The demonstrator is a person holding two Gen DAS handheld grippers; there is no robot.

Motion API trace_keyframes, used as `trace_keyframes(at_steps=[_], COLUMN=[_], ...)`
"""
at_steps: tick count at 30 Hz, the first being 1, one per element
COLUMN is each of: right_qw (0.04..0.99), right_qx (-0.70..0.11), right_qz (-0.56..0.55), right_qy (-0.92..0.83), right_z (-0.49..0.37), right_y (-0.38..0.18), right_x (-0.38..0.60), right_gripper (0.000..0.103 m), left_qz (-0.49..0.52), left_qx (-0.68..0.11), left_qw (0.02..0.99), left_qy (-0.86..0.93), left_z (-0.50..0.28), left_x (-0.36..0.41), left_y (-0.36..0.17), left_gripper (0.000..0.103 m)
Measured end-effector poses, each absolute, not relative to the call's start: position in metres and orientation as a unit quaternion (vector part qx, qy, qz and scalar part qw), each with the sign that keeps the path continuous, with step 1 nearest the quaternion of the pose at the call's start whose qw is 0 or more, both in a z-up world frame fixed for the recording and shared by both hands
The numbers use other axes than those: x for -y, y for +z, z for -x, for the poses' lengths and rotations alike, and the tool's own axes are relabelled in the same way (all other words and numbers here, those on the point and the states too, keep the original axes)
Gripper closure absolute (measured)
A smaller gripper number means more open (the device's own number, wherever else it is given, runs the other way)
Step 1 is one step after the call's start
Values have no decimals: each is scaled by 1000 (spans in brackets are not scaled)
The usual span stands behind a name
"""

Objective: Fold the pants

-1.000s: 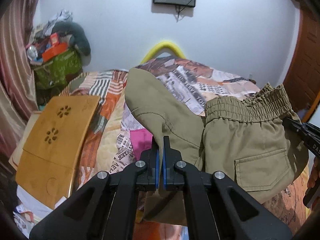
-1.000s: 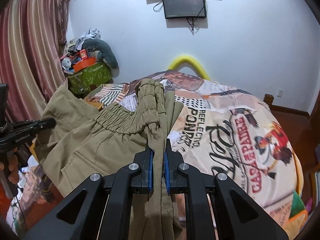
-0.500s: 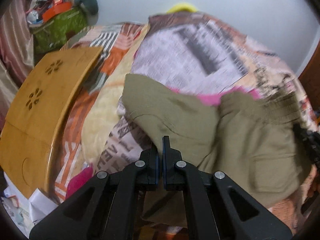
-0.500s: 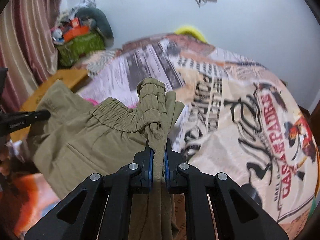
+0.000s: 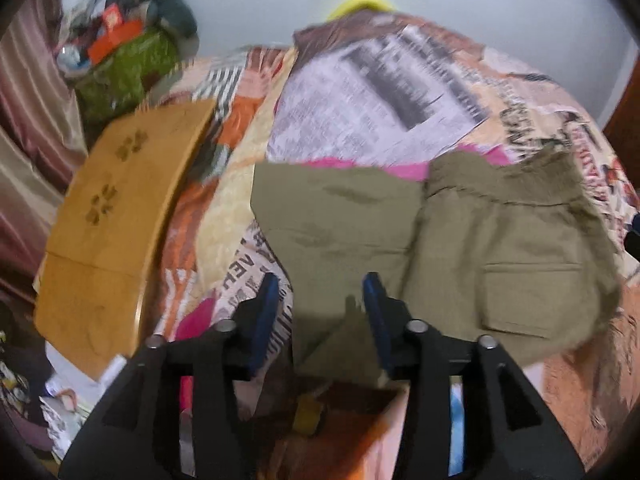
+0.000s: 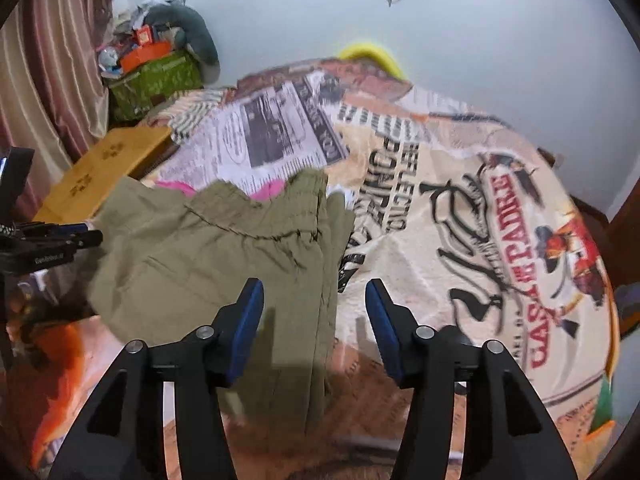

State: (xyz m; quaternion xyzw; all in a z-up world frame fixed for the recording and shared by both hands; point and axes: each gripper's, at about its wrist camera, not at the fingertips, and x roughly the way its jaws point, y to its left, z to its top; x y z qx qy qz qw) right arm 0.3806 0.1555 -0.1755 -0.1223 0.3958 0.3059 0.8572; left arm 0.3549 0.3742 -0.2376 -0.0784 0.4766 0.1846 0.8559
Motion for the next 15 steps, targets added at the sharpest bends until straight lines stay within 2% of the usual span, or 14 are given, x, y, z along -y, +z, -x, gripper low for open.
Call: trace_keyframes(at_steps=[3, 15], right_qw=[863, 900], right_qx=[-381, -231], right_qz=[107, 58], right_qy=[314, 364], right_z=[-369, -250], right_y=[-147, -6], right_x=[-146, -94], right_gripper=[54, 54], left_qz=[64, 28], left_qx=[-450, -278], left_qw=[873, 952], left_qy=[179, 126], left_z=[-338, -210], left_x=[-355, -270], left_y=[-198, -32], left_gripper=[48, 43])
